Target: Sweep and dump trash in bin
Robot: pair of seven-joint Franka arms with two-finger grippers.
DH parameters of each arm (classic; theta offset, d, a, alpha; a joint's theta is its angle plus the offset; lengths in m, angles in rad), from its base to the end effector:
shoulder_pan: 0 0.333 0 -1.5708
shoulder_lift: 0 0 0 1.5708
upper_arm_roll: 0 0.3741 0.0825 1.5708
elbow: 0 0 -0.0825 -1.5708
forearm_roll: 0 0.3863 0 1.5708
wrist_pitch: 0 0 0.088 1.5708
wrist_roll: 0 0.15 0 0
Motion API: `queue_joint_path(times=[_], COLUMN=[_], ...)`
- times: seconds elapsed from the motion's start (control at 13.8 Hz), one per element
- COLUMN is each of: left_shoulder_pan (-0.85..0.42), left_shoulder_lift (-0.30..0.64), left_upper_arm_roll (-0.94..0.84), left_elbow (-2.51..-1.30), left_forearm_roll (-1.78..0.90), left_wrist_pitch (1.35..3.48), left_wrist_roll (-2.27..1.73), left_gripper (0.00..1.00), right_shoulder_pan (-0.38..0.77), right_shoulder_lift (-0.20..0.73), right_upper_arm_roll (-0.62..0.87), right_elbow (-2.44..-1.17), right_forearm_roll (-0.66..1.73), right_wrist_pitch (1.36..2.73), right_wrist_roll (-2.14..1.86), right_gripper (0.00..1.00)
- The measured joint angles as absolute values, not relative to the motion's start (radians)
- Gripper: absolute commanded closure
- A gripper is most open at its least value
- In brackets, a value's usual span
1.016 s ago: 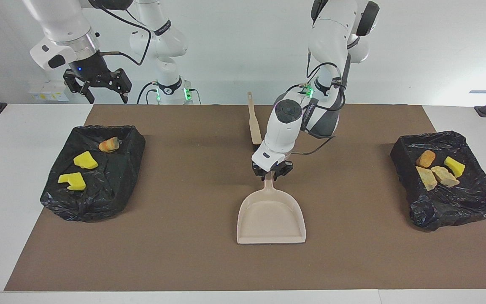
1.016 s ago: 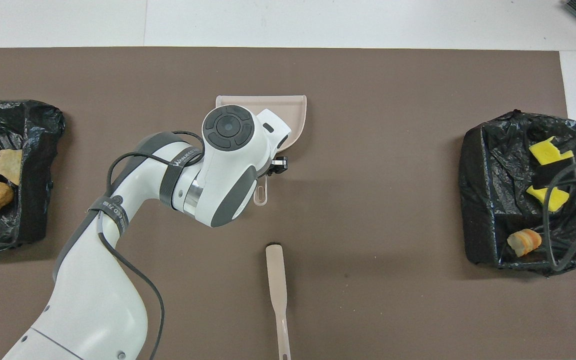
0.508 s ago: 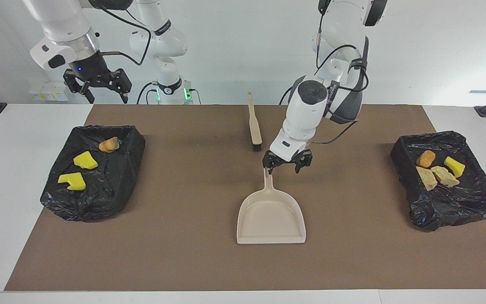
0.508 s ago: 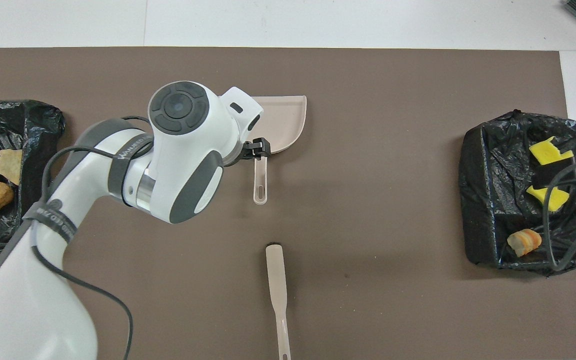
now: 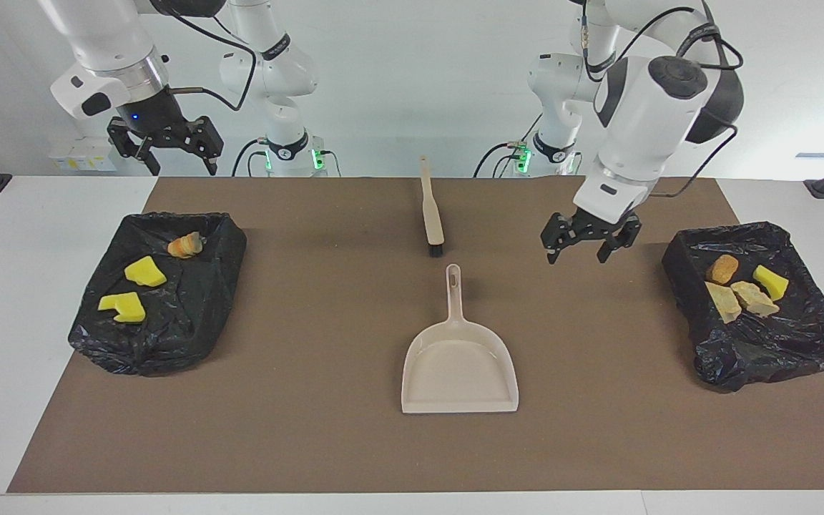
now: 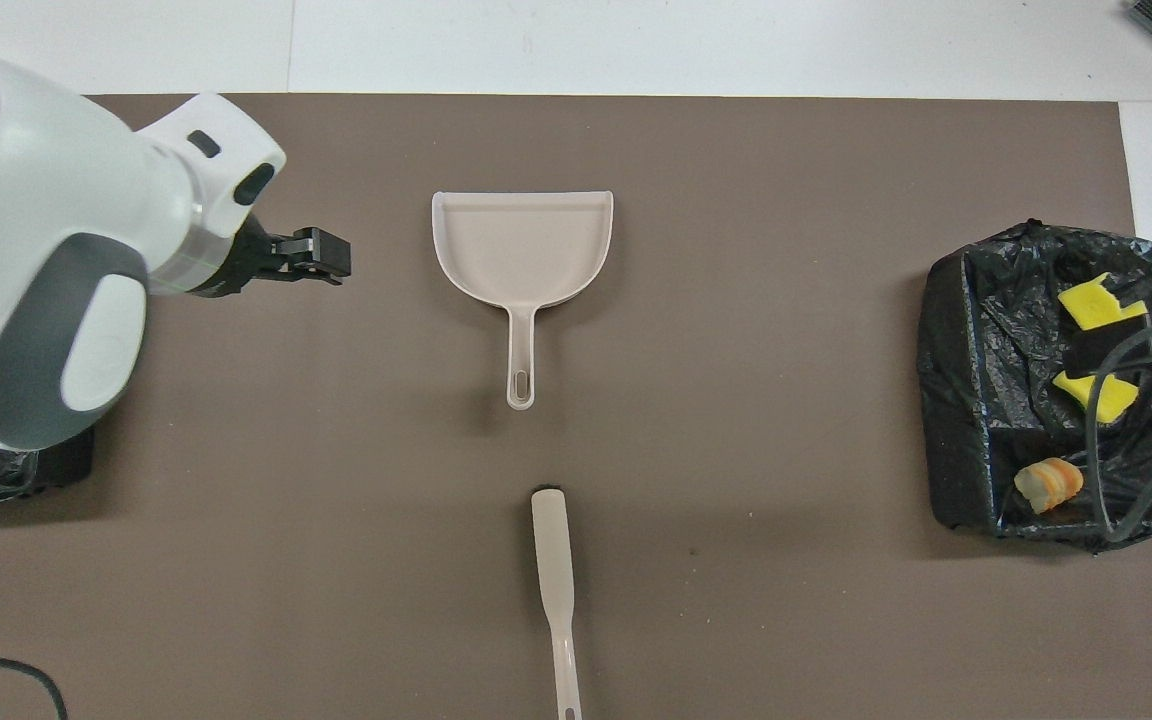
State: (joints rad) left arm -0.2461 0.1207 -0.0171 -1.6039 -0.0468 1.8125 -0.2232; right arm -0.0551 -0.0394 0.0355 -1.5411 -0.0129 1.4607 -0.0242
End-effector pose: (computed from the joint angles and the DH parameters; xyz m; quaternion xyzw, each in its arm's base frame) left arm 0.5994 -0.1669 0.5753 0.9986 -0.0153 0.0369 0.0338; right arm 0.5290 -0.0120 0.6656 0.9998 0.0017 -0.0207 0.0067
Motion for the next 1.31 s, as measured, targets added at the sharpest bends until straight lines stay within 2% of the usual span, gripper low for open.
queue_joint_path(times=[0.58,1.31], left_shoulder_pan=[-0.182,-0.110], left_shoulder_lift=[-0.022,-0.025], left_upper_arm_roll=[-0.013,-0.010], left_elbow=[-1.591,-1.594], left_forearm_roll=[-0.005,-0.004], left_wrist_pitch=[1.515,1.518], left_wrist_roll=[-0.067,-0.039], left_gripper=[0.00,0.00], right_shoulder_pan=[-0.055,-0.055], right_shoulder_lift=[-0.039,-0.039], right_upper_arm_roll=[0.030,0.030], right_elbow=[-1.541,-1.542], right_forearm_roll=[-0.013,-0.013], right_wrist_pitch=[1.461,1.461], right_wrist_roll=[-0.024,-0.024], right_gripper=[0.00,0.00])
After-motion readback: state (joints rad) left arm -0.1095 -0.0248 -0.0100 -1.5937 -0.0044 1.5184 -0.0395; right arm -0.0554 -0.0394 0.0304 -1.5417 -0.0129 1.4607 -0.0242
